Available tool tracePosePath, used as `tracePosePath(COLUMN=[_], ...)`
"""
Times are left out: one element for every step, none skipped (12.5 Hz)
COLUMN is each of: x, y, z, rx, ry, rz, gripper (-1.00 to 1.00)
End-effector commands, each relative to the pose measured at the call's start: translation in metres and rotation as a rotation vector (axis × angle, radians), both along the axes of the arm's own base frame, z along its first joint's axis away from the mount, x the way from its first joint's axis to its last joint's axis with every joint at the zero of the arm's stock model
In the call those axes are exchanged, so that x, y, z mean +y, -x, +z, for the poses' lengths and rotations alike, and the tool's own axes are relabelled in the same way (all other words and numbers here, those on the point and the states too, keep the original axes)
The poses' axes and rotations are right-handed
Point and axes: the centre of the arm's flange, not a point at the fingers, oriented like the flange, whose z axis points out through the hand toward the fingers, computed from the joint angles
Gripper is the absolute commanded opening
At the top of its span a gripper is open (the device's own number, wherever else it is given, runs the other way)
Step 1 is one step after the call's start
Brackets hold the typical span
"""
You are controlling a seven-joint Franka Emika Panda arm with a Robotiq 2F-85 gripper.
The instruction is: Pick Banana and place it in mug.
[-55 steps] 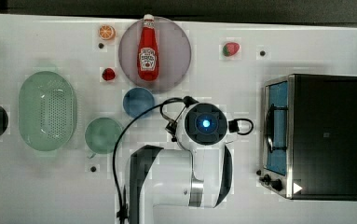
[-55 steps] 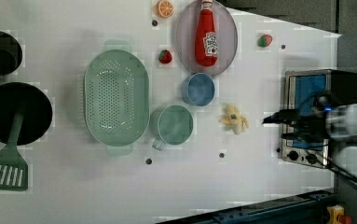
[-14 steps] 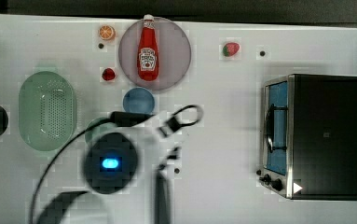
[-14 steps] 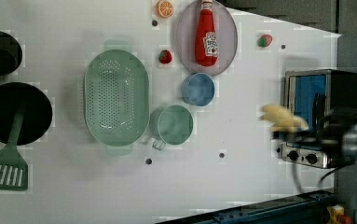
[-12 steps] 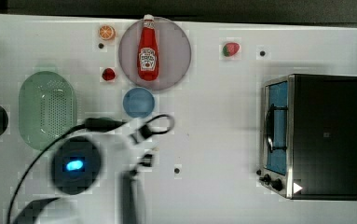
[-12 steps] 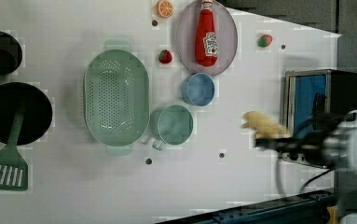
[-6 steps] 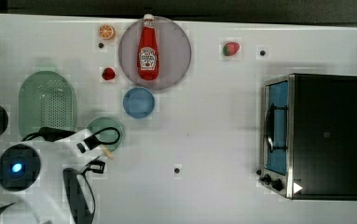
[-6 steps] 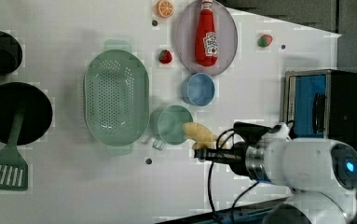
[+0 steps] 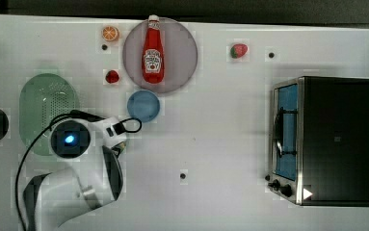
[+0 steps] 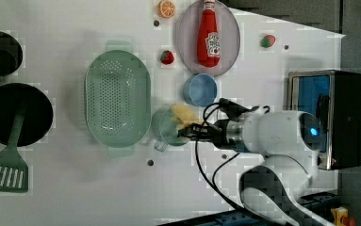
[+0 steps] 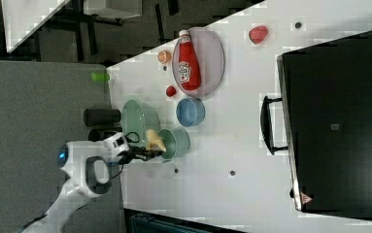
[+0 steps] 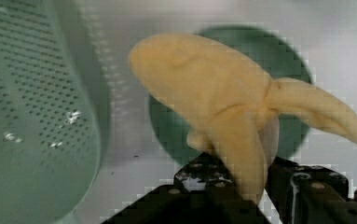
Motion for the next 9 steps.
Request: tracePosePath(x=[-0.005,-0.005,-0.005,-0.005,-0.004,-0.004,-0.005,-0.010,-0.017], y=[-0.005,-0.009,-0.010,-0.009,-0.009,-0.009,-0.012,-0.013,-0.013], z=[0.006,0.012,0.019,0.028,0.039,0.053,0.072,0.092,0.116], rx=[-0.050,-0.064,-0.071,-0.080,-0.090,-0.113,-0.148,-0.176,-0.203], ry=[-0.005,-0.007,-0.005,-0.002,0.002,0.001,-0.003,0.001,0.008], rz=[-0.113,-0.153,-0.167,-0.165,-0.160,-0.159,-0.164,-0.171,-0.183], gripper=[0.07,0.42,0.65,0.87,0.99,1.00,1.00,1.00,1.00])
